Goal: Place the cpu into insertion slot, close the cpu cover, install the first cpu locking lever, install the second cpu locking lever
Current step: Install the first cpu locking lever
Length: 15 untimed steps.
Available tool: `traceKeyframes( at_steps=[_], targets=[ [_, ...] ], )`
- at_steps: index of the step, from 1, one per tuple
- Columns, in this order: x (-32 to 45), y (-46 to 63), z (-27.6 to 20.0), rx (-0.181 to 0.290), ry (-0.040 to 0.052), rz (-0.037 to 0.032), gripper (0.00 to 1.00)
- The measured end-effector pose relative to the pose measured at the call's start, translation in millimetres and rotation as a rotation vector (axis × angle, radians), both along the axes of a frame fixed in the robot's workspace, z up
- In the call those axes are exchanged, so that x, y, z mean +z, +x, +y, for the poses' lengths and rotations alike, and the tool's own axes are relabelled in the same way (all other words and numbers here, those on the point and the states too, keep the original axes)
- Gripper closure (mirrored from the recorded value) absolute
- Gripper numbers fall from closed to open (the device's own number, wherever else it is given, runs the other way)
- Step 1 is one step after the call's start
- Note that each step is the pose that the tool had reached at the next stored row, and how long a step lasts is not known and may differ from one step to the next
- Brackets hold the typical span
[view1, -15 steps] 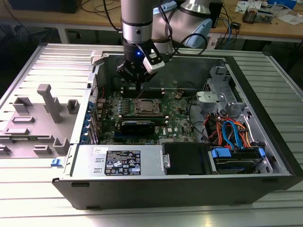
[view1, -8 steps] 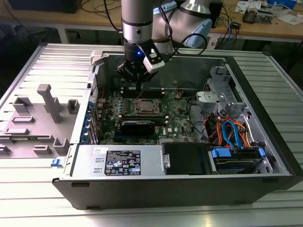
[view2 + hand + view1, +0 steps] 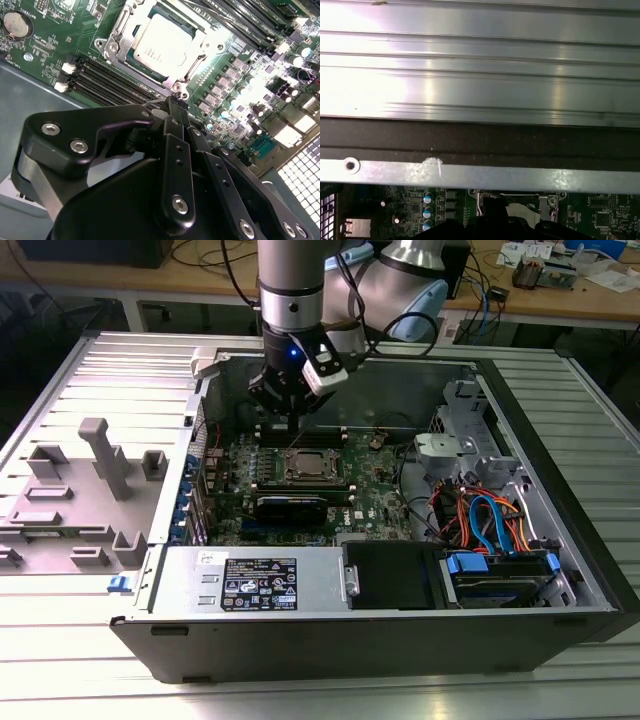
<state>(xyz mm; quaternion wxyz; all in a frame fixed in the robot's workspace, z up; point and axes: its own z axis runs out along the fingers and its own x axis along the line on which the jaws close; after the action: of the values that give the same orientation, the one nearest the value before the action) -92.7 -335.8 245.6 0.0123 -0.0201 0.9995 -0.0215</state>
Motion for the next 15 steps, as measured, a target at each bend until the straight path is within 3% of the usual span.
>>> traceKeyframes(
  at_steps=[2,5,9,12,15],
  targets=[
    [-2.7,2.3,0.2,0.0,0.0001,-0.0001,0.89],
    [-8.2,15.4,1.0,0.0,0.0001,0.0,0.89],
    [-14.3,21.3,1.0,0.0,0.0,0.0,0.89],
    [-14.6,21.4,1.0,0.0,0.0,0.0,0.89],
    [-14.6,13.2,0.3,0.0,0.0001,-0.0011,0.89]
  ],
)
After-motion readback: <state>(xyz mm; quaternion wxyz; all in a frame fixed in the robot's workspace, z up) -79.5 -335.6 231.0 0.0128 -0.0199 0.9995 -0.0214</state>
